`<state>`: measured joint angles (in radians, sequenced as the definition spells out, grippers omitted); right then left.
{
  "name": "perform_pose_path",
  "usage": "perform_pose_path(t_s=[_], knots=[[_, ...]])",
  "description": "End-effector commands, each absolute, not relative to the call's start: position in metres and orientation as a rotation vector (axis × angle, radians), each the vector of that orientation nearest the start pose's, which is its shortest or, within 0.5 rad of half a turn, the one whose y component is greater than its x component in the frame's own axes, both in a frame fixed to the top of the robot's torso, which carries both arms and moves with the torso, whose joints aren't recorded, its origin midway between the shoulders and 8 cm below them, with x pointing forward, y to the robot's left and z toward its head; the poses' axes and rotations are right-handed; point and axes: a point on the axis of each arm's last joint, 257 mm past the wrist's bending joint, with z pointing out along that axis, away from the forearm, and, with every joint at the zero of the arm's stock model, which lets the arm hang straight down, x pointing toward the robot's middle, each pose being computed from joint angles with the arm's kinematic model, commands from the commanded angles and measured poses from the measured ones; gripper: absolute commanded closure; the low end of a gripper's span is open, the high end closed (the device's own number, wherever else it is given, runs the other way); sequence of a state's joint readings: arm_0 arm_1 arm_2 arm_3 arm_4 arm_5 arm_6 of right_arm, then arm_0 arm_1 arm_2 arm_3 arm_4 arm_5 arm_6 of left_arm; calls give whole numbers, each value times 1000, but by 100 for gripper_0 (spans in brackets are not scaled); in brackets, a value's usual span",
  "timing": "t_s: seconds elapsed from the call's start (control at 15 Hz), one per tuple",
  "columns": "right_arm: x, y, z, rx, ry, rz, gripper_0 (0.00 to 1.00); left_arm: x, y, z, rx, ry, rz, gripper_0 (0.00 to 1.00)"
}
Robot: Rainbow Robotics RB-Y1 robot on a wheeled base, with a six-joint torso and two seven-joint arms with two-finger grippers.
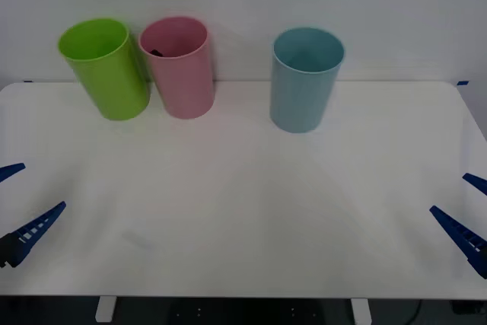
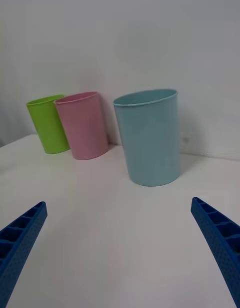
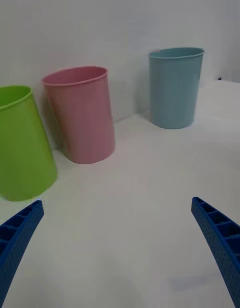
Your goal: Grasp the object on the table and drop it into the matching bin: aluminum can to the light blue bin, PET bottle to the pink bin.
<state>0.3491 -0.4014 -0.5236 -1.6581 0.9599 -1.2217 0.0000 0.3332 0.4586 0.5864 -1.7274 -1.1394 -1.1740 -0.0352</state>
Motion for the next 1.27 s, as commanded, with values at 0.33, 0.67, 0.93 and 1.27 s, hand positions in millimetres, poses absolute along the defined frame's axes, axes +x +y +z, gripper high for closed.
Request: perform_pose_path(t_s=[0.33, 0.67, 0.93, 1.27], knots=[[342, -330, -169, -465, 1441, 567, 0, 337, 363, -185, 643, 1569, -319, 0], [342, -330, -169, -465, 1441, 567, 0, 333, 361, -190, 636, 1580, -337, 0], [342, -330, -169, -465, 1441, 567, 0, 331, 378, -180, 686, 1605, -299, 0], [342, -330, -169, -465, 1441, 567, 0, 331, 378, -180, 687, 1606, -300, 0]])
